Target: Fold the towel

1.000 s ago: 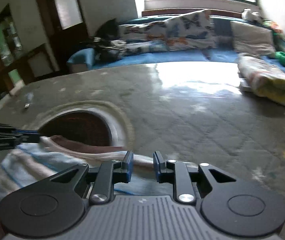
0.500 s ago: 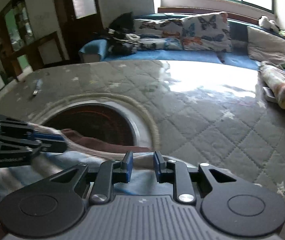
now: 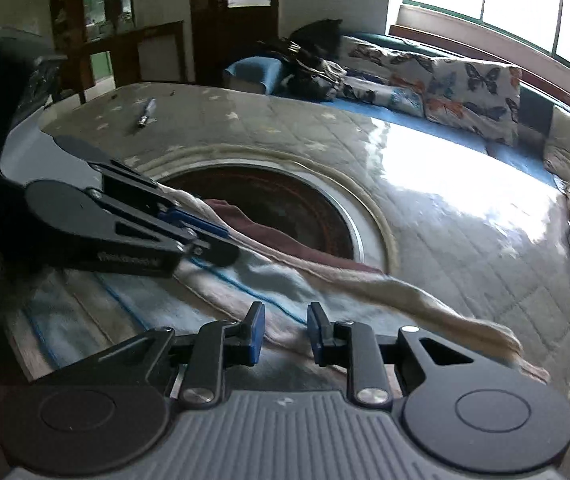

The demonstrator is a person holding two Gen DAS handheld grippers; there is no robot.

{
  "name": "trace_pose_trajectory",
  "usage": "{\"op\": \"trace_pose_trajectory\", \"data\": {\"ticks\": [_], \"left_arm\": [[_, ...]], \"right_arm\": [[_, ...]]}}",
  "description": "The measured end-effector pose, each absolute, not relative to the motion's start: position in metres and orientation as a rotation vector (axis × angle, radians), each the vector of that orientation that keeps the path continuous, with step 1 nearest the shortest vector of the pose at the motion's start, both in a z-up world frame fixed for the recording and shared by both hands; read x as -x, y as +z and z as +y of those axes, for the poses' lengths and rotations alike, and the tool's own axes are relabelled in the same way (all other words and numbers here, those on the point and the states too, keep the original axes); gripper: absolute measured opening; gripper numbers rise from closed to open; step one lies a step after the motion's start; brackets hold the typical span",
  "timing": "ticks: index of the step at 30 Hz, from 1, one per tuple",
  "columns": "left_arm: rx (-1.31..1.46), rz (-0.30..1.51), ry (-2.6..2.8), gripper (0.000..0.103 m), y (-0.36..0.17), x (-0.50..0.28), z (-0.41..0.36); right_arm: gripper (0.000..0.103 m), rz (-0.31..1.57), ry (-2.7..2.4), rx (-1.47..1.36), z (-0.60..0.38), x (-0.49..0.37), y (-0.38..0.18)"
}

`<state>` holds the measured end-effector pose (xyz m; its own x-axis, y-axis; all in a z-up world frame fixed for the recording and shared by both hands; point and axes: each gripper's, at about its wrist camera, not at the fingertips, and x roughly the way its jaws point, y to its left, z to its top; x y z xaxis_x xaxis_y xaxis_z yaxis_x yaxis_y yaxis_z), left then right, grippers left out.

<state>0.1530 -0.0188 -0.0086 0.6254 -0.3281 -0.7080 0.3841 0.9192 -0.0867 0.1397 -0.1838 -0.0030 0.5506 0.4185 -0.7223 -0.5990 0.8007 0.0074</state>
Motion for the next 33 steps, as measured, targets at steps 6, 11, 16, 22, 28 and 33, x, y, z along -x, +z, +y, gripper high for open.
{"op": "trace_pose_trajectory", "data": {"ticks": [6,11,16,22,28,33], "left_arm": [[-0.062,0.796,-0.388,0.015,-0.010,-0.157,-0.015],[-0.054,0.793,-0.384,0.015,-0.010,-0.157,-0.014],[-0.045,0.786,-0.371,0.015,-0.011,-0.156,-0.013],[-0.034,0.778,-0.355,0.016,-0.011,-0.153,-0.012],[-0.051,0.760,-0.329,0.018,-0.005,-0.142,-0.010],[-0.075,0.732,-0.346,0.019,0.005,-0.110,0.001]], "right_arm": [[0.025,0.808,0.642,0.211,-0.171,-0.149,-0.011],[0.027,0.819,0.690,0.251,-0.170,-0.128,-0.009],[0.030,0.826,0.747,0.299,-0.168,-0.094,-0.010],[0.032,0.821,0.782,0.293,-0.174,-0.057,-0.006],[0.032,0.835,0.777,0.248,-0.194,-0.035,0.005],[0.032,0.803,0.585,0.160,-0.242,-0.038,0.014]]}}
